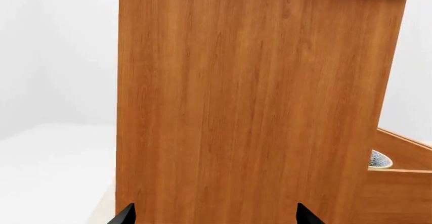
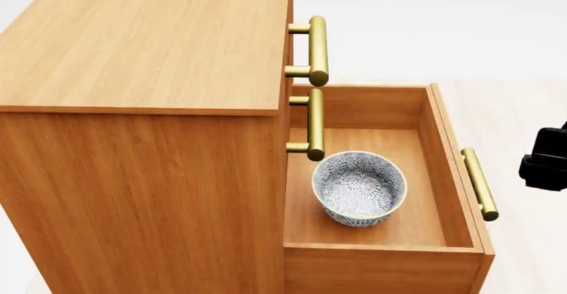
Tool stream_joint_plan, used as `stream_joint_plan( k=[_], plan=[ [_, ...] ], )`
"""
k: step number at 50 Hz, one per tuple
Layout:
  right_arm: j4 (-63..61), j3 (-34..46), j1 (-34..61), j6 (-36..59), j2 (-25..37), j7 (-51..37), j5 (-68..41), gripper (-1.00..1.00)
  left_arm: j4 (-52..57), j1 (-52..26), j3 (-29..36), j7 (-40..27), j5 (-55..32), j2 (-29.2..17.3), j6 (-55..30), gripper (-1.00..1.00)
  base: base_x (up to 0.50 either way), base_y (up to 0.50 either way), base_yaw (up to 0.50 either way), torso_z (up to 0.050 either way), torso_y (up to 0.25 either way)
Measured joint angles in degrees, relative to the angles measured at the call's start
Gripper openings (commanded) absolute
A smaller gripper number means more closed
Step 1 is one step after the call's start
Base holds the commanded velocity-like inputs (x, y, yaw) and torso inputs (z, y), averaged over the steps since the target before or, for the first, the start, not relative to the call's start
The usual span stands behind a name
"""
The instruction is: Put the bowl in the bottom drawer of the cabinet and close it.
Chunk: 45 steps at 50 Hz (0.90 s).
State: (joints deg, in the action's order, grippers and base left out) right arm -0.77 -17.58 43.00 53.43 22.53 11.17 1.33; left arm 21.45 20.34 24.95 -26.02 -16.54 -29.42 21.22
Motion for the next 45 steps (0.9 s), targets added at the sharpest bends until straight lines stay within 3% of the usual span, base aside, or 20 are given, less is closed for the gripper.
stream_joint_plan(
  k=[45],
  plan=[
    [2.8,-2.7,-10.9,-6.9,-1.3,-1.0,-0.2,1.0,-0.1,0.0,0.2,-0.3,0.1,-0.2,0.2,1.0,0.0,0.0,0.0,0.0,0.0]
  ],
)
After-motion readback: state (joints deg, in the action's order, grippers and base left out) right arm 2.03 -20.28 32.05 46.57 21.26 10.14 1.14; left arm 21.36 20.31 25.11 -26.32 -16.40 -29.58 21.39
